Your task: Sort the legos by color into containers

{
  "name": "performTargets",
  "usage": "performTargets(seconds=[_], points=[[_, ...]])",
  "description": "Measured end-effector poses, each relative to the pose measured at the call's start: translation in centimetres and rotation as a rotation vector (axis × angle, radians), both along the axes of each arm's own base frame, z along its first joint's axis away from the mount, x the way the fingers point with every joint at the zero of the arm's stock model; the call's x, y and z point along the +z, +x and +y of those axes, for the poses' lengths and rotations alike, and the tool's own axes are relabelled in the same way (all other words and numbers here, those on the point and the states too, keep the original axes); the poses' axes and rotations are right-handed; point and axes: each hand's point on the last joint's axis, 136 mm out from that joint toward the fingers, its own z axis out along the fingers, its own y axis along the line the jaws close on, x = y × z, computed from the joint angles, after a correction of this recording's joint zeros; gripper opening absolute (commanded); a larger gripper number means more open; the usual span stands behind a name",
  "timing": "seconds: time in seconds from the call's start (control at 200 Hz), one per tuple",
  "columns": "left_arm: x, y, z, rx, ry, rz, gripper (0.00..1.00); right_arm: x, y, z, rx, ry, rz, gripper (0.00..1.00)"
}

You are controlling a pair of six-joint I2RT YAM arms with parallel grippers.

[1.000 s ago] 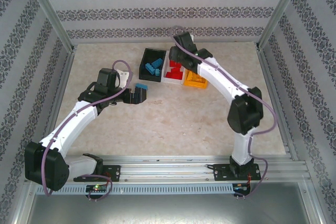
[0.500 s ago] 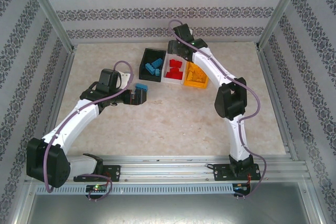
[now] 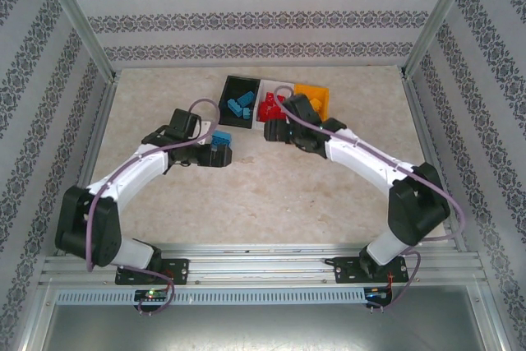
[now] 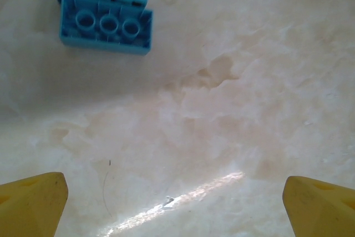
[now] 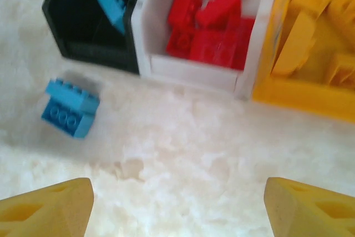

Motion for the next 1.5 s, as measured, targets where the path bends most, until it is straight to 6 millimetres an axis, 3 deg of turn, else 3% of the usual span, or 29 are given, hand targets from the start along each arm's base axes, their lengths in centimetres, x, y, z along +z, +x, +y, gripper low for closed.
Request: performTargets(seconds=[0.19,0.515,0.749,1.224,1.499], points=[[-3.2,0.1,0.0,0.021,0.091,0.050,1.00,-3.7,-4.1,-0.6,0.035,0.035,0.078,0.81],[-8.7,0.6,1.3,0.057,0.271,0.060,1.00,-3.0,-7.6,-1.7,0.069,0.110,0.051,0.80],[-9.1,1.4,1.6,0.067,0.319,0.045,1.00,-3.8,-9.4,-3.0,0.067,0.106,0.057,0.80],[-9.4,2.3,1.1,-0.002,0.384,0.164,0.99,-3.9,-10.7,-4.6,0.032,0.084,0.074,0.80],[-9.0,2.9,0.9,0.004,0.364,0.147,0.98,-5.7,-11.9,-5.7,0.017,0.049,0.109,0.80]])
